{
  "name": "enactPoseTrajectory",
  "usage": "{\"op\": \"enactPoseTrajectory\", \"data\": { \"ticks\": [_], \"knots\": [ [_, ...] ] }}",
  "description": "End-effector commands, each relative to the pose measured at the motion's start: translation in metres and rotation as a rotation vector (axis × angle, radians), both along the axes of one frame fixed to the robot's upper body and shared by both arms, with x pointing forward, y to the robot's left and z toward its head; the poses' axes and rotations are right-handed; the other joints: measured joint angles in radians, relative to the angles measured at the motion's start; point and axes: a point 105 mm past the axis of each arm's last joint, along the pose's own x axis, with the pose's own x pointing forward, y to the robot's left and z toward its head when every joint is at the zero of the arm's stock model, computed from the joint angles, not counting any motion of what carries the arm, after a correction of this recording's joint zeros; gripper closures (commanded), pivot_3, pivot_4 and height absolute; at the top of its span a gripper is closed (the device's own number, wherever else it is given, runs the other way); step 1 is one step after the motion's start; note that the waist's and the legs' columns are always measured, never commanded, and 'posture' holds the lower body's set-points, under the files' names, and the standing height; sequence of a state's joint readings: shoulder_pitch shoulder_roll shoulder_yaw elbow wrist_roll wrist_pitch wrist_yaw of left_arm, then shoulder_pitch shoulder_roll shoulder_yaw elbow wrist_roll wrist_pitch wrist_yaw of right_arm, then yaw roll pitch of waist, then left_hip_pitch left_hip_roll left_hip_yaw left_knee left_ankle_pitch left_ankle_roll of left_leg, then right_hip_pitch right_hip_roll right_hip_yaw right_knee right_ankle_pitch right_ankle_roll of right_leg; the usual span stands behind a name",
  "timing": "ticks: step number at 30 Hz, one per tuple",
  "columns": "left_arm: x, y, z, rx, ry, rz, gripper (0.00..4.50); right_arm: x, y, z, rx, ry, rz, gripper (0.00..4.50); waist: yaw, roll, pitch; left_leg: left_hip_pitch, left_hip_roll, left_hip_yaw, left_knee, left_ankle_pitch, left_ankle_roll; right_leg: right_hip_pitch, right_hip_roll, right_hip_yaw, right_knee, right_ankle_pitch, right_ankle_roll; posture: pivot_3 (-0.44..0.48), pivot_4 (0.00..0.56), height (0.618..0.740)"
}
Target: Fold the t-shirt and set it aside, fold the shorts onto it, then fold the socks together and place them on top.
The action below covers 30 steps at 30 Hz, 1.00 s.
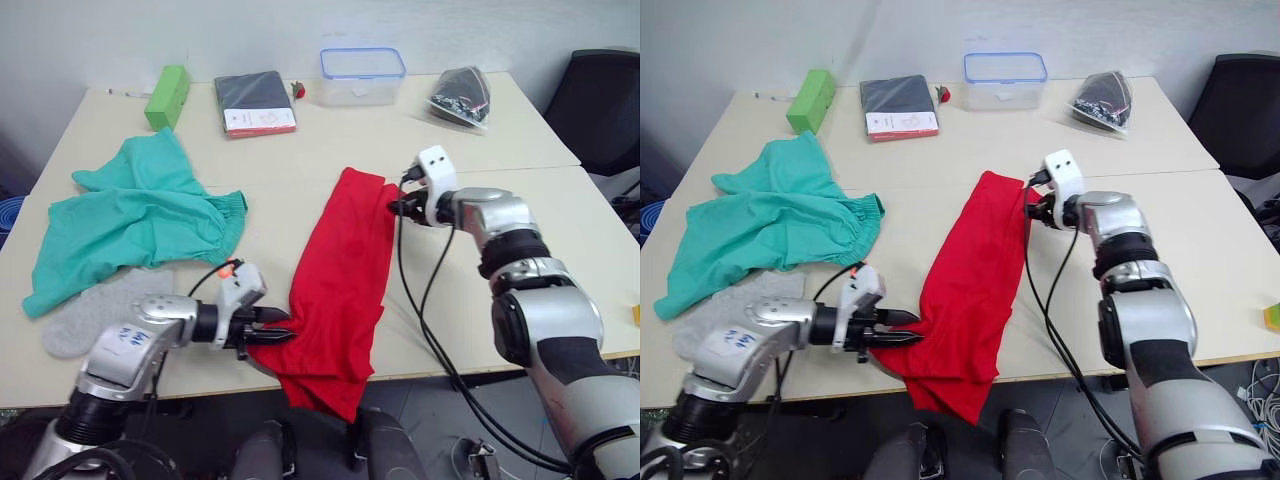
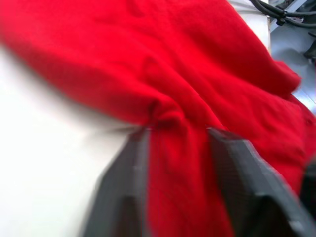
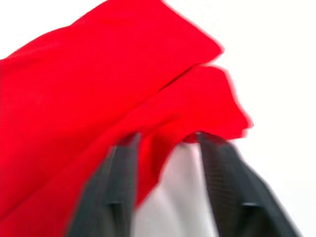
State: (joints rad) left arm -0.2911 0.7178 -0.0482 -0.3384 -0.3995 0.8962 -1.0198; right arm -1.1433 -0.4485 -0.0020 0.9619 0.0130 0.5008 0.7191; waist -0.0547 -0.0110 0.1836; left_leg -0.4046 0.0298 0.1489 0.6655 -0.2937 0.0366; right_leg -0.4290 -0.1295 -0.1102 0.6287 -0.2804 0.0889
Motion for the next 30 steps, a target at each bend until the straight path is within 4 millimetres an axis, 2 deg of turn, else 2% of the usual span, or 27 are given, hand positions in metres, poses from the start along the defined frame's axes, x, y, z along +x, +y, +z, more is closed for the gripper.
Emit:
{"op": "enactPoseTrajectory", "data": {
  "ticks": [1,4,5,7,10,15,22,26,30],
  "knots": [
    [0.004,0.012,0.024,-0.033,-0.014,-0.051,1.24,-0.02,-0.006,0.021,0.073,-0.006,0.039,0.99,0.003,0.0,0.0,0.0,0.0,0.0,0.0,0.0,0.0,0.0,0.0,0.0,0.0,0.0,0.0,0.0,0.15,0.74],
    [0.022,0.019,0.035,-0.04,-0.03,-0.05,0.28,-0.05,-0.01,0.018,0.118,0.053,0.06,0.0,0.013,0.0,0.0,0.0,0.0,-0.001,0.001,0.0,0.0,0.0,0.0,-0.001,0.0,0.0,0.0,0.0,0.15,0.74],
    [0.029,0.02,0.039,-0.046,-0.039,-0.049,0.02,-0.062,-0.009,0.016,0.13,0.079,0.071,0.0,0.018,0.001,0.0,0.0,0.0,-0.001,0.001,0.0,0.0,0.0,-0.001,-0.001,-0.001,0.0,0.0,0.0,0.15,0.74],
    [0.042,0.02,0.044,-0.049,-0.054,-0.046,0.02,-0.083,-0.006,0.011,0.155,0.132,0.1,0.0,0.024,0.001,0.0,0.0,0.0,-0.001,0.001,0.0,0.0,0.0,0.0,-0.001,-0.001,0.0,0.0,0.0,0.15,0.74],
    [0.082,0.007,0.05,-0.043,-0.075,-0.029,0.02,-0.13,0.004,-0.004,0.256,0.301,0.159,0.0,0.043,0.0,0.0,-0.001,-0.001,-0.002,0.002,0.0,0.0,0.0,0.0,-0.003,-0.002,0.0,0.0,0.0,0.15,0.74],
    [0.118,-0.022,0.051,-0.045,-0.065,-0.049,0.02,-0.175,0.018,-0.029,0.298,0.437,0.231,0.0,0.054,0.0,0.0,-0.001,-0.002,0.001,0.003,-0.002,0.003,-0.001,0.0,-0.007,-0.002,0.0,0.0,0.0,0.15,0.74],
    [0.142,-0.053,0.043,-0.013,-0.067,-0.039,0.02,-0.189,0.03,-0.045,0.345,0.481,0.254,0.0,0.049,-0.001,0.001,-0.002,-0.003,0.003,0.004,-0.003,0.006,-0.001,0.001,-0.011,-0.002,0.001,0.002,0.0,0.15,0.74],
    [0.145,-0.065,0.03,0.011,-0.045,-0.023,0.02,-0.195,0.045,-0.054,0.381,0.53,0.305,0.0,0.049,-0.002,0.001,-0.002,-0.003,0.002,0.005,-0.003,0.006,-0.001,0.0,-0.011,-0.002,0.001,0.002,0.0,0.15,0.74],
    [0.146,-0.07,0.022,0.016,-0.029,-0.008,0.02,-0.19,0.05,-0.071,0.364,0.572,0.266,0.0,0.049,-0.003,0.0,-0.001,-0.002,0.001,0.006,-0.003,0.006,0.0,-0.001,-0.012,-0.002,0.001,0.002,0.0,0.15,0.74]
  ]
}}
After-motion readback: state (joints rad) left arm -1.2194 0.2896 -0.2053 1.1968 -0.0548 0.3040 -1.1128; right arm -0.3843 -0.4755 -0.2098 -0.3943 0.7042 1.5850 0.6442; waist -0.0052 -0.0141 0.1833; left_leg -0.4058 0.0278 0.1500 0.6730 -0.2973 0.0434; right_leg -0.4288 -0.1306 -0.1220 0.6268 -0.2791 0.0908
